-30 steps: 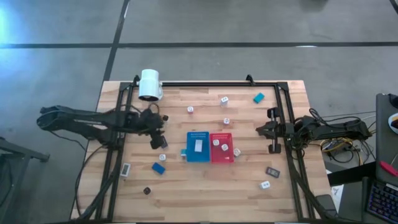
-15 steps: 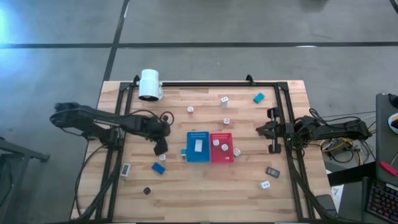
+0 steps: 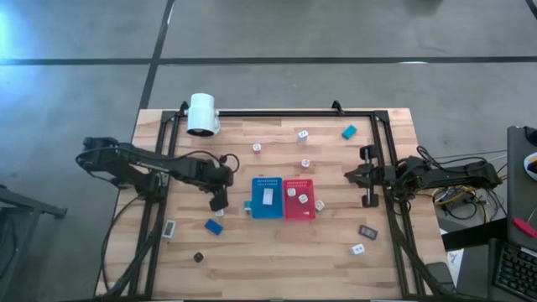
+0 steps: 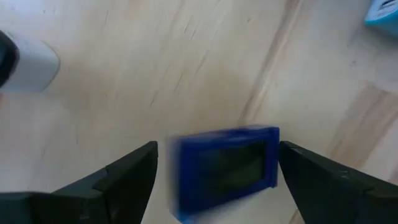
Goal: Sort adapters and digital timers
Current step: Put the dark blue timer into the blue bin
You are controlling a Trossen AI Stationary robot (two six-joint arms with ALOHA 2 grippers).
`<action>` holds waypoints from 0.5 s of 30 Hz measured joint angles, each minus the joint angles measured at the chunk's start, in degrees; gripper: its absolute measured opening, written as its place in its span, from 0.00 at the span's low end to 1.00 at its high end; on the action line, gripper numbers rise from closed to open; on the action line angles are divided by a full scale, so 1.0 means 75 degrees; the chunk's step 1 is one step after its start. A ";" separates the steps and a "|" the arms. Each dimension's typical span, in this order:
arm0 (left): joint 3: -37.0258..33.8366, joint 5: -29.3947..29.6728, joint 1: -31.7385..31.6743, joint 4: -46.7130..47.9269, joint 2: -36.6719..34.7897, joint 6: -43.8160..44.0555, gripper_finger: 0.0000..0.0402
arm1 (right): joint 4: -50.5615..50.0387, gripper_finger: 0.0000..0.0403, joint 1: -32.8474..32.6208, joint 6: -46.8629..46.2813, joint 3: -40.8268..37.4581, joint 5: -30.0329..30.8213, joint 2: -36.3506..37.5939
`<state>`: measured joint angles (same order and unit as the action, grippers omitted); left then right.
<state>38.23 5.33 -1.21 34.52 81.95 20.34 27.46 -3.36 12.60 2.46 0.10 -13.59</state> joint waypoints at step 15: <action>-0.0008 -0.0033 0.0000 -0.0242 0.0558 -0.0678 0.82 | 0.0006 0.02 0.0000 0.0005 0.0000 0.0000 -0.0008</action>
<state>38.17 5.08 -1.21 32.71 86.13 15.25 27.51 -3.36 12.64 2.46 0.10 -13.65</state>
